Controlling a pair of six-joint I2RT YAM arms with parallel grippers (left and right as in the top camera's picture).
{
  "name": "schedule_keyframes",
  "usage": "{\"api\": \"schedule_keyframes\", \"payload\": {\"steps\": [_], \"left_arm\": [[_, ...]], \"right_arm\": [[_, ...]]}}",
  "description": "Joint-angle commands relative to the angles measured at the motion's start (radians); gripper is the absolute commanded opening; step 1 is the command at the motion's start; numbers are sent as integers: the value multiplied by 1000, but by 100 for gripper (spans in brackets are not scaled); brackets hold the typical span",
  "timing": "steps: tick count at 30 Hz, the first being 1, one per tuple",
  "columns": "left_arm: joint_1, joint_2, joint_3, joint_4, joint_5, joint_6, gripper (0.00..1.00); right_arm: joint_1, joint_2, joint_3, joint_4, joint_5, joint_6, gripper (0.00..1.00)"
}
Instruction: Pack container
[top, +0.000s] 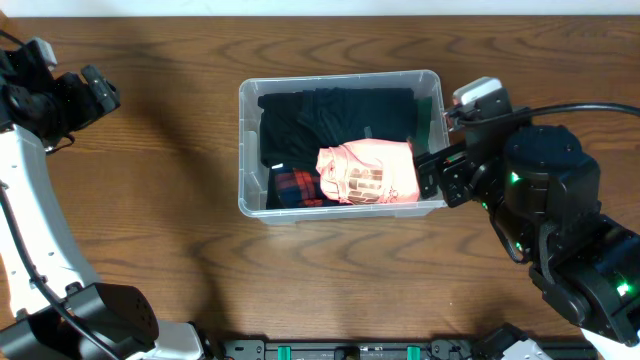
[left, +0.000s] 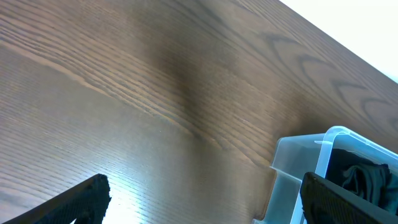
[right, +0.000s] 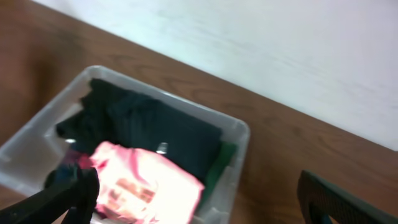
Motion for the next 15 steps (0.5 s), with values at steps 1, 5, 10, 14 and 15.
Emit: {"api": "schedule_keyframes", "payload": {"steps": [1,5,10,14,15], "left_arm": [[3,0,-2,-1,-2,-5,98],[3,0,-2,-1,-2,-5,98],[3,0,-2,-1,-2,-5,98],[3,0,-2,-1,-2,-5,98],[3,0,-2,-1,-2,-5,98]], "right_arm": [[-12,-10,-1,3,127,-10,99],[-81,-27,-3,8,126,1,99],[-275,-92,-42,22,-39,12,99],[-457,-179,-148,74,-180,11,99],[-490,-201,-180,85,-195,11,99]]}}
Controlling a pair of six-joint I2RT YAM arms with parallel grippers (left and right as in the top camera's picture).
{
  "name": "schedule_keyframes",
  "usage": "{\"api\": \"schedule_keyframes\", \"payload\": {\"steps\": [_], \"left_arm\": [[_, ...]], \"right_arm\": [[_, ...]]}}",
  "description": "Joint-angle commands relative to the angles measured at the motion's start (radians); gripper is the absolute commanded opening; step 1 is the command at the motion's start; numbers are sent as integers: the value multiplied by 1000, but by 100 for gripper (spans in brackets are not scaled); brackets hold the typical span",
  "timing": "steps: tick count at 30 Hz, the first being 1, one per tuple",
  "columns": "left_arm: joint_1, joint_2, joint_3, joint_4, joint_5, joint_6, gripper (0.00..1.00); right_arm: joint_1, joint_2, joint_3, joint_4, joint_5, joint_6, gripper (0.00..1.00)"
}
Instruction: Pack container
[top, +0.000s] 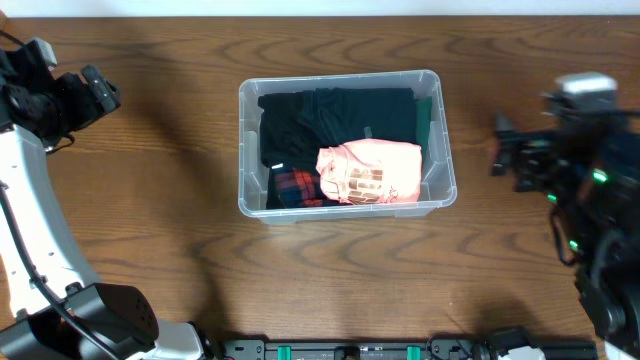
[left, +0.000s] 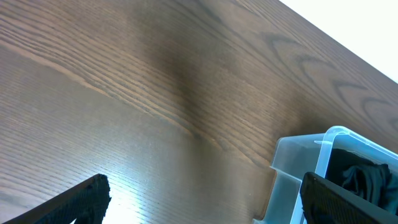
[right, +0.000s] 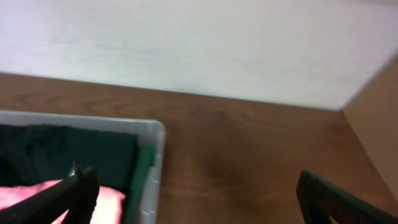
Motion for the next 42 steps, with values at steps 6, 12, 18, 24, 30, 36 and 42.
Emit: {"api": "schedule_keyframes", "payload": {"steps": [6,12,18,24,30,36,42], "left_arm": [[3,0,-2,-2,-2,-6,98],[3,0,-2,-2,-2,-6,98],[3,0,-2,-2,-2,-6,98],[3,0,-2,-2,-2,-6,98],[3,0,-2,-2,-2,-6,98],[3,0,-2,-2,-2,-6,98],[3,0,-2,-2,-2,-6,98]], "right_arm": [[-140,-193,-286,63,-111,10,99],[-140,-345,-534,164,-109,11,99],[-140,-514,-746,222,-127,37,99],[-140,-674,-901,224,-127,91,99],[-140,-793,-1001,230,-127,94,99],[-140,-892,-1077,230,-127,94,99],[-141,-900,-1110,241,-127,94,99]]}}
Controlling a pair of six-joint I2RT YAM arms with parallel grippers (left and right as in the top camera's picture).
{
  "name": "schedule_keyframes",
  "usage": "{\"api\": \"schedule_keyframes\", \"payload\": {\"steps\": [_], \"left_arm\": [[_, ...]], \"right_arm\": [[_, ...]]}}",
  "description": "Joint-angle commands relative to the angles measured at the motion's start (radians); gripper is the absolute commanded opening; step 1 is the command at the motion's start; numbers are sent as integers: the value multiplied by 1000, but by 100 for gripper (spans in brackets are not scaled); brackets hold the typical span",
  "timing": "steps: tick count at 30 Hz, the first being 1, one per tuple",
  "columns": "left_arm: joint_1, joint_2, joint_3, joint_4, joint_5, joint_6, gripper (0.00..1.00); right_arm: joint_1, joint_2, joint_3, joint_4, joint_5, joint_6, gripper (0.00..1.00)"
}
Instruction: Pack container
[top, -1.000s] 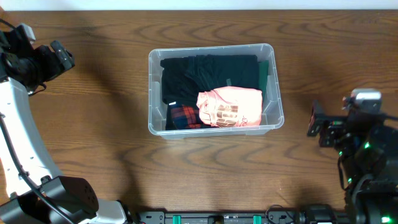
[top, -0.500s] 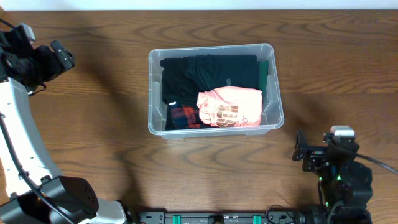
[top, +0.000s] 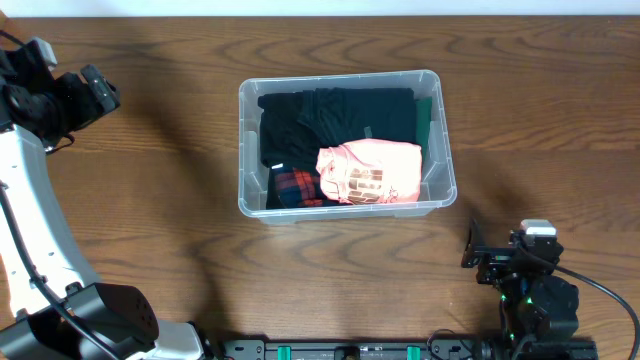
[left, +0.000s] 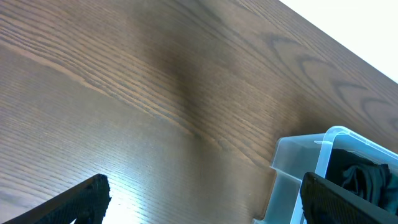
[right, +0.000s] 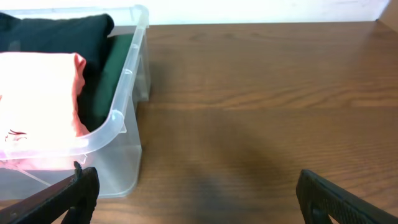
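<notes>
A clear plastic container (top: 440, 190) stands mid-table. It holds black clothes (top: 330, 115), a folded pink garment (top: 368, 172), a red plaid piece (top: 295, 187) and something green (top: 428, 118) along its right wall. My left gripper (top: 100, 95) is at the far left, open, with only bare wood between its fingers (left: 87, 198). My right gripper (top: 478, 258) sits low at the front right, open and holding nothing. In the right wrist view the container (right: 127, 81) and pink garment (right: 37, 93) lie ahead to the left.
The wooden table (top: 150, 220) stretches all round the container. A white wall (right: 249, 9) lies beyond the table's far edge. The container's corner (left: 323, 155) shows at the right of the left wrist view.
My right arm has moved from beside the container's right side down to the table's front right corner, still open. The left arm and the container's contents are unchanged.
My right gripper was open at the container's right rim, beside the pink garment lying inside. Then it was off to the right of the container. Now it rests low at the front right. The left arm stayed at the far left throughout.
</notes>
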Motion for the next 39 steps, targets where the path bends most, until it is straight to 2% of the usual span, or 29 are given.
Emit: {"api": "schedule_keyframes", "payload": {"steps": [1,12,39], "left_arm": [[3,0,-2,-1,-2,-6,98],[3,0,-2,-1,-2,-6,98],[3,0,-2,-1,-2,-6,98]], "right_arm": [[-6,-11,-21,6,-4,18,99],[-6,-11,-93,20,-4,17,99],[-6,-11,-92,23,-4,17,99]]}}
